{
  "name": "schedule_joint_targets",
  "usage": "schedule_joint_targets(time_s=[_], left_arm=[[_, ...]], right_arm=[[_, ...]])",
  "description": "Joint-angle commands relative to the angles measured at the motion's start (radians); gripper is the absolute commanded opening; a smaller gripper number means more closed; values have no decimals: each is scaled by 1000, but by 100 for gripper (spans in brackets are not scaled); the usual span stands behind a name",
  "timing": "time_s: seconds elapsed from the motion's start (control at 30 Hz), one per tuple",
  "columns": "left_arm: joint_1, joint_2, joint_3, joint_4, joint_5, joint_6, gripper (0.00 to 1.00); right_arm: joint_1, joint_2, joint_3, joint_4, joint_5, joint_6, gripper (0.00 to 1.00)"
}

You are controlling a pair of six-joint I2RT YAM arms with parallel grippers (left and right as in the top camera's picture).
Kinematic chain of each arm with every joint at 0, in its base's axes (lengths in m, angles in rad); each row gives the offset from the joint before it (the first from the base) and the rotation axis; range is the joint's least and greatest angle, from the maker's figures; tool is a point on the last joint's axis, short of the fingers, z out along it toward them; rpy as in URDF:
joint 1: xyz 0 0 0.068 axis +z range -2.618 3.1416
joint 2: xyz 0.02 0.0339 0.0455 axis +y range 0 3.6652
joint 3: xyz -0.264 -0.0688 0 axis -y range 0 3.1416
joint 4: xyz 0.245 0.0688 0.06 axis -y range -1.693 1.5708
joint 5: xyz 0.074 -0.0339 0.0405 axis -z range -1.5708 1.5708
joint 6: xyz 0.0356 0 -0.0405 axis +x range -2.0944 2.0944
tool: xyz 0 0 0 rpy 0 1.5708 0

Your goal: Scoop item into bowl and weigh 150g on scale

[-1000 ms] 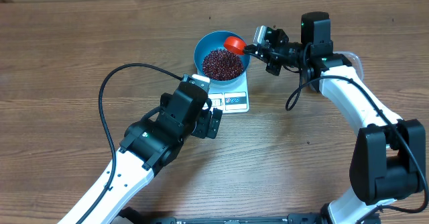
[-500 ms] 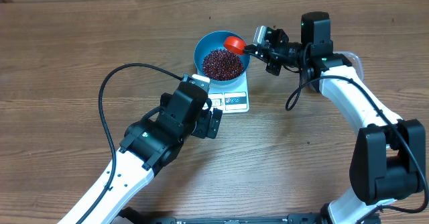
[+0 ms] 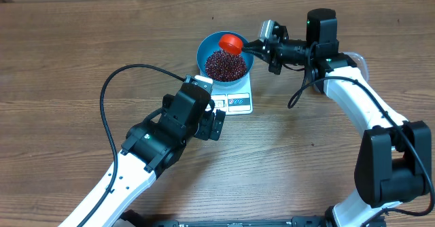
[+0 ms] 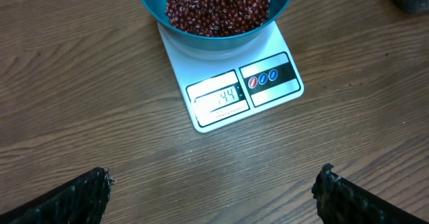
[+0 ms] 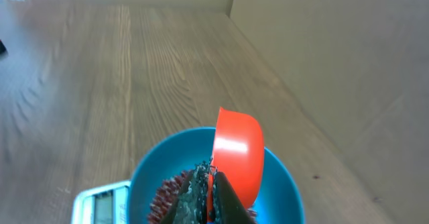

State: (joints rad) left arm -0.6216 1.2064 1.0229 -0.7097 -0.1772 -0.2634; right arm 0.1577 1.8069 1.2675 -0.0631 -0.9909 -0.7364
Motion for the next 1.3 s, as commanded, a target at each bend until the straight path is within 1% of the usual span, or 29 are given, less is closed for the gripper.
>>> schedule_joint_targets(time_s=[0.0,0.03,0.1,0.17,0.53,0.77,0.93,1.27], left_arm=[[-3,0,-2,3,-14,-14,100],[-3,0,-2,3,-13,-14,100],[-3,0,-2,3,-14,-14,99],[-3,0,-2,3,-13,-14,99],[-3,0,-2,3,-14,-14,99],[-3,0,-2,3,-14,-14,100],[-3,0,-2,3,-14,-13,99],[-3,0,-2,3,-14,-14,100]], right_arm=[[-19,-21,3,9,-28,191,4],[-35,-38,3,5,10,263,4],[-56,-59,3,-11,74,341,4],[-82,-88,3,-53,133,370,4],[-232,-257,3,-317,425,370,4],[-271,-287,3,-486,799,368,4],[-271,-267,2,-566,990,365,4],[-271,-153,1,-581,1009,366,4]])
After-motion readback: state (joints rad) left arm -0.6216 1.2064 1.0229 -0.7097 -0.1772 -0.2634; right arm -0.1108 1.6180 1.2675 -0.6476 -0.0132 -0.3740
